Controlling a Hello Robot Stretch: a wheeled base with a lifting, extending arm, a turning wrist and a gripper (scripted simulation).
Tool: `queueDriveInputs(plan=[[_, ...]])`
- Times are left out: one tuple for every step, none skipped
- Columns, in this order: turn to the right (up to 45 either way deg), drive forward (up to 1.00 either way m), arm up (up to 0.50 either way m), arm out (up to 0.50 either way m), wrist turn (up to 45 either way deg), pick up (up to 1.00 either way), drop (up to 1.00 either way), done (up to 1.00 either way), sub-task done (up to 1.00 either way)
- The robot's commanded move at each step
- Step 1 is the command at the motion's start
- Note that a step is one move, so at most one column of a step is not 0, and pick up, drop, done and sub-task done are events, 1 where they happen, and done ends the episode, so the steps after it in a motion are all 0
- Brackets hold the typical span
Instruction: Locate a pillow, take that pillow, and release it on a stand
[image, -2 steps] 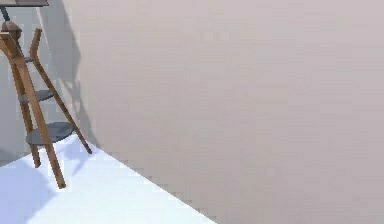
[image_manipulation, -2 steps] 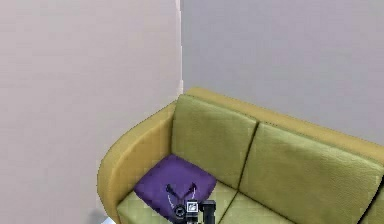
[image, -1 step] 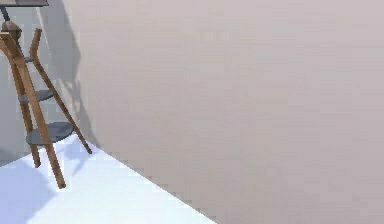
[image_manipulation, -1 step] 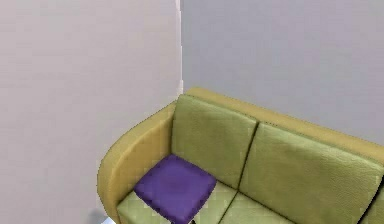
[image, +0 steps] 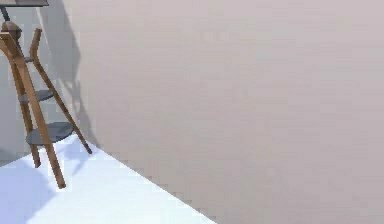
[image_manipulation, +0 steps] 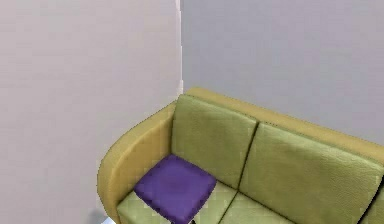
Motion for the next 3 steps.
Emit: queueDriveInputs(plan=[[0.0,0.0,0.1,0.0,0.0,0.0,0.0,0.0,0.0],[0.0,0.0,0.5,0.0,0.0,0.0,0.0,0.0,0.0],[0.0,0.0,0.12,0.0,0.0,0.0,0.0,0.0,0.0]])
